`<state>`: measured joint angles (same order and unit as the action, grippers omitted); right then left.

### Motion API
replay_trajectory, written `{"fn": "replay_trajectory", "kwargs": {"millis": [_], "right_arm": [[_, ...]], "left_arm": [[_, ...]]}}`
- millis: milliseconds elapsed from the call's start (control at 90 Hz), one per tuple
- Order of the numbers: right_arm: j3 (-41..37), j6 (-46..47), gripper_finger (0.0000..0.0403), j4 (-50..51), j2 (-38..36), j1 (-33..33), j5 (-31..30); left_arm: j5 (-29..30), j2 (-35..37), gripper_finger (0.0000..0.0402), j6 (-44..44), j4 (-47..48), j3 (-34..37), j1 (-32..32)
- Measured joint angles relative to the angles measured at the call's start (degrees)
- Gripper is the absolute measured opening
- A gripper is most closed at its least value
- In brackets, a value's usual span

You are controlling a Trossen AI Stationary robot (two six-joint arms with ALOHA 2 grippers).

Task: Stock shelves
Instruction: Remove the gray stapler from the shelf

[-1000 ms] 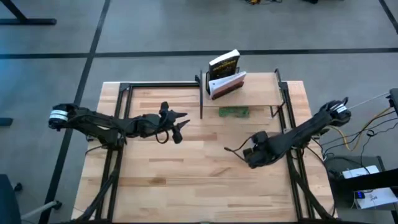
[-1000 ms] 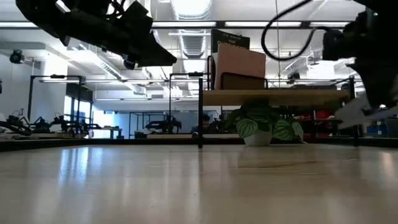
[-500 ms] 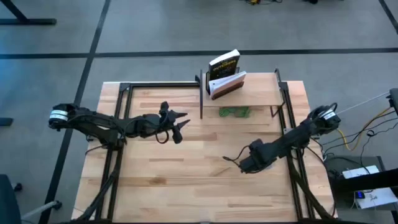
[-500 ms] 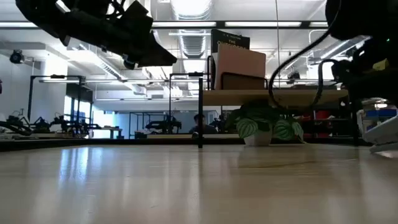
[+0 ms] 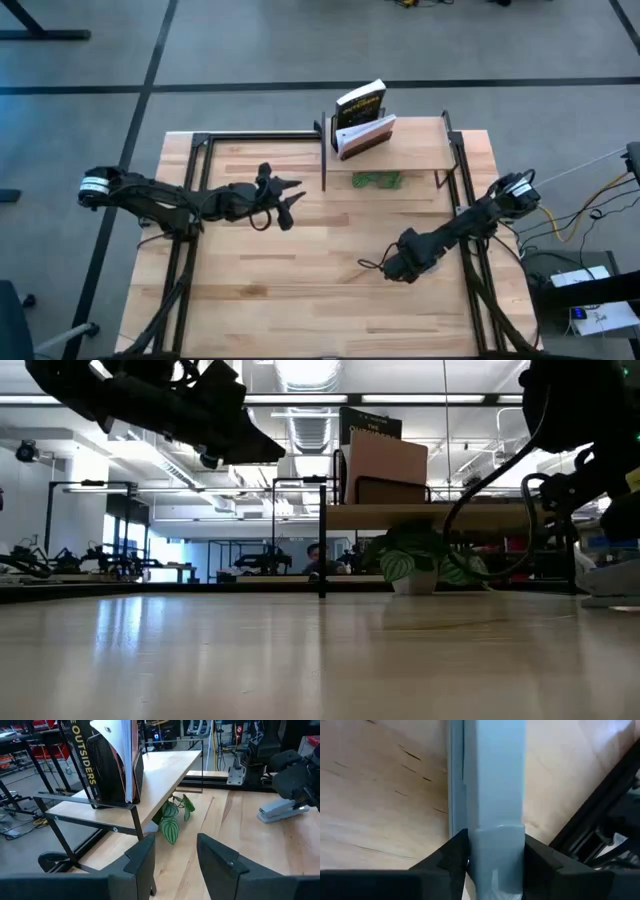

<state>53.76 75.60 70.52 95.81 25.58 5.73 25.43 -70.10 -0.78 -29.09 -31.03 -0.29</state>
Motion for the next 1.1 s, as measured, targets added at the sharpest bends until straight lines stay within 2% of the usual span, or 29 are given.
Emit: {"fn": "replay_trajectory", "kwargs": {"millis": [178, 311, 522, 856, 1100], "right_arm": [[0.0, -0.9, 0.0103, 8.8, 0.0, -0.2, -0.6], [0.0, 1.1, 0.0113, 14.3, 0.0, -0.4, -1.6], [0.0, 2.3, 0.0146, 8.6, 0.0, -0.5, -3.4], [0.0, 1.7, 0.0129, 7.5, 0.0, -1.0, -3.2], [0.0, 0.6, 0.0189, 7.5, 0.0, -1.4, -1.3]], "left_arm": [[0.0, 0.0, 0.0128, 0.0, -0.6, 0.0, 0.0], [0.0, 0.0, 0.0128, 0.0, -0.8, 0.0, 0.0], [0.0, 0.0, 0.0128, 0.0, -0.7, 0.0, 0.0], [0.0, 0.0, 0.0128, 0.0, -0.7, 0.0, 0.0], [0.0, 0.0, 0.0128, 0.0, -0.7, 0.0, 0.0]]}}
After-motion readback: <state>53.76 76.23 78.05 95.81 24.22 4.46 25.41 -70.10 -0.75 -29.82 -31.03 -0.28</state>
